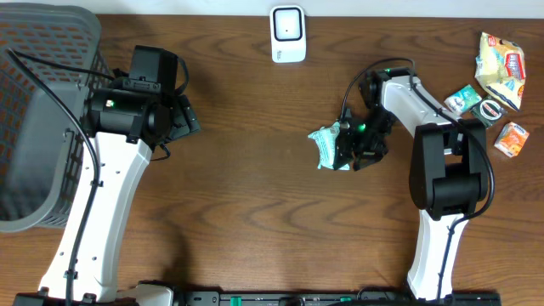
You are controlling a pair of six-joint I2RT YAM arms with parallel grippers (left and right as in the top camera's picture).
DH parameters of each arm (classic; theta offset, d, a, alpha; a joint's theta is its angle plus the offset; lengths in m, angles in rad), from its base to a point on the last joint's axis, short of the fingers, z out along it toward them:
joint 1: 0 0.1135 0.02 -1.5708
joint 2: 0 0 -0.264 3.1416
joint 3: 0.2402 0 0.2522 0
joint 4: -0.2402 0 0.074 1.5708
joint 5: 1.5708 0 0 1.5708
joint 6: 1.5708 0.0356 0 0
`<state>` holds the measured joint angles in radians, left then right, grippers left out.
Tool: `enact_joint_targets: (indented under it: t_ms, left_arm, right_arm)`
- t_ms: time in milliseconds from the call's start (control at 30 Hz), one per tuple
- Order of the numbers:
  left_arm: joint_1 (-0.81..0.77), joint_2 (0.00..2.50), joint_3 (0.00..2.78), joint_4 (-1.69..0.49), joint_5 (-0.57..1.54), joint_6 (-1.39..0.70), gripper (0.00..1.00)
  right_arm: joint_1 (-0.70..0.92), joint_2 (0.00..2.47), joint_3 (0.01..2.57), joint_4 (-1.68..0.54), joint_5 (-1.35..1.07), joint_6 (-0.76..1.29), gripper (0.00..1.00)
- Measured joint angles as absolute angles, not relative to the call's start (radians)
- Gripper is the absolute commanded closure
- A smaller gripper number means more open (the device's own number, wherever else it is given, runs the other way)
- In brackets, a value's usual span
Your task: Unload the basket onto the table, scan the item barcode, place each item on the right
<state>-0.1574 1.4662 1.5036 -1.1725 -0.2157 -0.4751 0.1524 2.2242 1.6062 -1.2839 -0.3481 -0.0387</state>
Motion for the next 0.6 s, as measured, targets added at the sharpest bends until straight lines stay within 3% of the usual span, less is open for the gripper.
enact_joint_targets:
  t_ms: [300,600]
  left_arm:
    - [-0.157,1.466,1.504,-1.173,-0.216,-0.475,0.02]
    - [-0.157,1.466,1.504,-1.173,-0.216,-0.475,0.02]
  right_arm:
    - [0.083,2.206,1.670,-1.066,-0.178,0.127,0.46]
    - [0.055,2.214,1.858,-1.124,-0.360,0.138,0.28]
